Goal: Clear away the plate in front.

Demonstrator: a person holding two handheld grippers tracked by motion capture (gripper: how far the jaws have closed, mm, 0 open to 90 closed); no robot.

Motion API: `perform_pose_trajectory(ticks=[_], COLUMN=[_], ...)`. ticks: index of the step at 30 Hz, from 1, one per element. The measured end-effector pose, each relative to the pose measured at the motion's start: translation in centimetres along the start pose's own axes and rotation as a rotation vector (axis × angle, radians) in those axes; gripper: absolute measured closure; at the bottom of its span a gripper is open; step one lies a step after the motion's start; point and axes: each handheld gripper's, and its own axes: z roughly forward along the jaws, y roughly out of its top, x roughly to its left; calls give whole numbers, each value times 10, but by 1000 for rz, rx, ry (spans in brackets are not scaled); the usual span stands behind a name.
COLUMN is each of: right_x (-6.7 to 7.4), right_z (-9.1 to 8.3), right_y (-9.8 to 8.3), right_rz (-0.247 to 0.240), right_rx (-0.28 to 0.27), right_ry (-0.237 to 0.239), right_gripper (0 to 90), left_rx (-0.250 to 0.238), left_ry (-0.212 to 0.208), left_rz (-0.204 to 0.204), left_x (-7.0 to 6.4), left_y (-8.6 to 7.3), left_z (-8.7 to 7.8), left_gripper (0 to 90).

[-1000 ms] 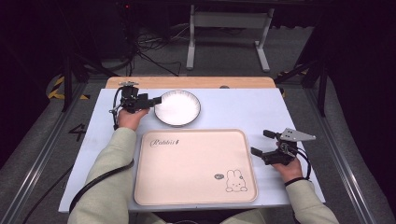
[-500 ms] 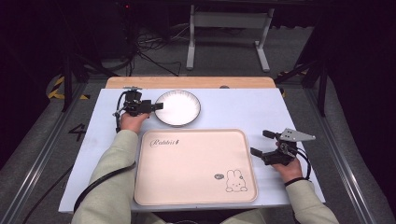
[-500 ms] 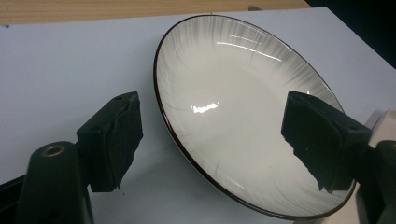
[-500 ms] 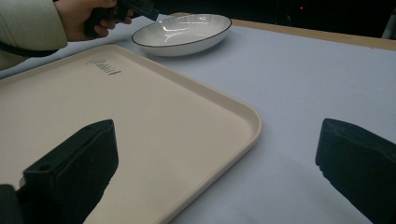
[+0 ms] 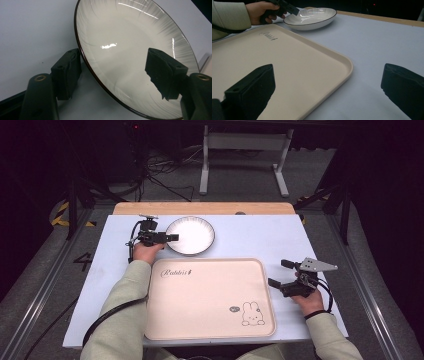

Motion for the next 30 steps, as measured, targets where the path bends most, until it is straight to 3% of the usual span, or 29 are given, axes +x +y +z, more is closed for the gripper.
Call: perform_pose_trajectory(ticks=[2, 6, 17, 30], right_x=[0, 0, 0, 0], right_z=[0, 0, 0, 1], right_y=[0, 0, 0, 0], right_rz=[1, 4, 2, -1], right_rx=[-1, -5, -2, 3], right_ry=[0, 3, 4, 14], right_gripper=[0, 0, 1, 2], left_rx=[10, 13, 18, 6], left_ry=[-9, 12, 145, 84], left_rz=[-26, -47, -97, -271], left_x=[2, 1, -3, 6], left_y=[0, 2, 4, 4], left_z=[3, 4, 5, 4], left_gripper=[315, 375, 655, 755])
